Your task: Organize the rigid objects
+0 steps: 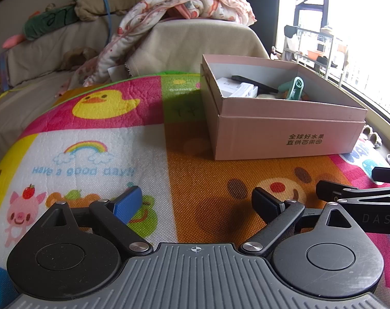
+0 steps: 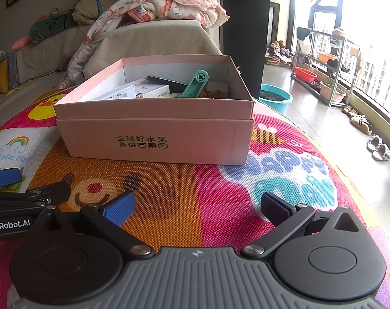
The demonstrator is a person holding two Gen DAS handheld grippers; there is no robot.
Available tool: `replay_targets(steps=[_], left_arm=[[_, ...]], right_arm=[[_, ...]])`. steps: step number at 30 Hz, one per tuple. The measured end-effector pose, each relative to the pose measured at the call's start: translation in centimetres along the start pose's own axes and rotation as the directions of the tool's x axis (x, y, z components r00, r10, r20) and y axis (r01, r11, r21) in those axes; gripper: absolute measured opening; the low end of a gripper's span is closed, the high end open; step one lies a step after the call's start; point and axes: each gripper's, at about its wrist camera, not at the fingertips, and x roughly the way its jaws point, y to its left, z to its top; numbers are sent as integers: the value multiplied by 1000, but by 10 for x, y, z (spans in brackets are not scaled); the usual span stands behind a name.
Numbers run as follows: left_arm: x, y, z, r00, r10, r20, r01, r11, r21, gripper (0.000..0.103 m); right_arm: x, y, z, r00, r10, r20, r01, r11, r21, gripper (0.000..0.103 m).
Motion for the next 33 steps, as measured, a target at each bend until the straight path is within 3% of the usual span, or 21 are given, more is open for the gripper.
replay_targets(steps=[33], left_arm=[[2, 0, 1, 1000, -8, -2, 8, 1000, -9, 96]], right_arm=[[0, 0, 0, 1000, 0, 0, 0, 1000, 0, 103]])
